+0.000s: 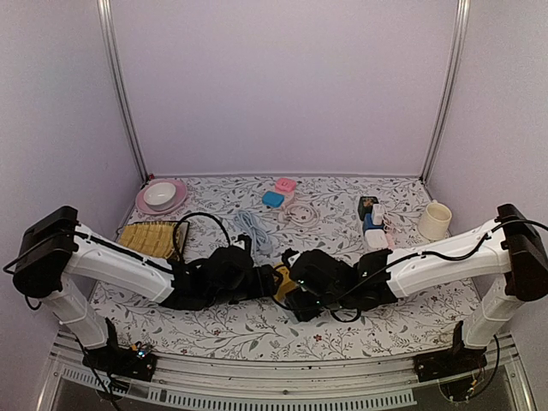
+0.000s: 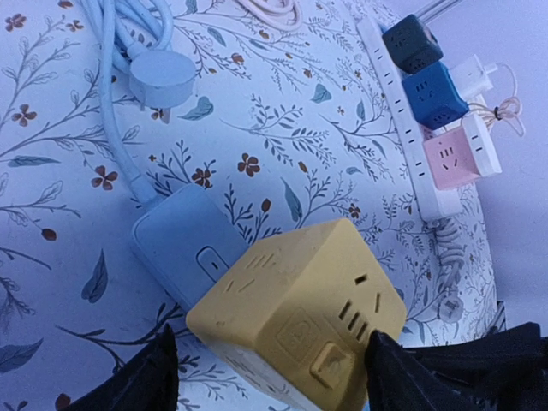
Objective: Pull the plug off the socket
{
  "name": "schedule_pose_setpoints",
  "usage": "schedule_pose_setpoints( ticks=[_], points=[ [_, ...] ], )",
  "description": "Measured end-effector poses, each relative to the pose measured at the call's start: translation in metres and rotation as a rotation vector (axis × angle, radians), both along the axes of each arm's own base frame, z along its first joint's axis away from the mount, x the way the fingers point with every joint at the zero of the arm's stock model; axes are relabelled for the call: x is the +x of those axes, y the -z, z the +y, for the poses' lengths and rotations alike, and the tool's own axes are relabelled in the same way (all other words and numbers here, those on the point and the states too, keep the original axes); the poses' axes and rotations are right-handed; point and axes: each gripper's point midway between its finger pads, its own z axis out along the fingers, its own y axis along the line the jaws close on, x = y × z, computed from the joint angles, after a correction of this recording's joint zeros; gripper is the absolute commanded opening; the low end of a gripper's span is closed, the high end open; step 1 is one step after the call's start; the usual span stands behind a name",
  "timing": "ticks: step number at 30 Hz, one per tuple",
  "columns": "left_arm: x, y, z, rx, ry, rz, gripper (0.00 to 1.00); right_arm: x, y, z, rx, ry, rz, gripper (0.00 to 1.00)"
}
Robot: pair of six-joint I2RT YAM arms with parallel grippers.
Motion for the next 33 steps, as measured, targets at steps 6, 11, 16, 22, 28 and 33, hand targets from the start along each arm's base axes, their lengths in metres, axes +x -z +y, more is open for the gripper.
schedule_pose_setpoints(
  ticks=[6, 11, 16, 22, 28, 33],
  points=[
    [0.001, 0.0, -0.005, -0.006, 0.003, 0.006, 0.76, 0.002, 0.007, 0.005, 0.008, 0.004, 0.0, 0.46],
    [0.003, 0.002, -0.008, -0.013, -0.009, 0.018, 0.76, 0.001, 0.014, 0.006, -0.002, 0.008, 0.01, 0.36],
    [0.002, 0.004, -0.007, -0.038, -0.028, 0.036, 0.76, 0.0, 0.013, 0.008, 0.012, 0.008, 0.017, 0.25],
    [0.0, 0.007, -0.006, -0.091, -0.043, 0.047, 0.76, -0.004, 0.012, 0.01, 0.001, 0.009, 0.009, 0.22],
    [-0.007, 0.007, -0.01, -0.111, -0.035, 0.063, 0.76, -0.014, 0.011, 0.009, -0.053, 0.002, -0.017, 0.21],
    [-0.011, 0.008, -0.012, -0.121, -0.043, 0.072, 0.76, -0.015, 0.011, 0.008, -0.059, 0.008, -0.024, 0.2]
  ],
)
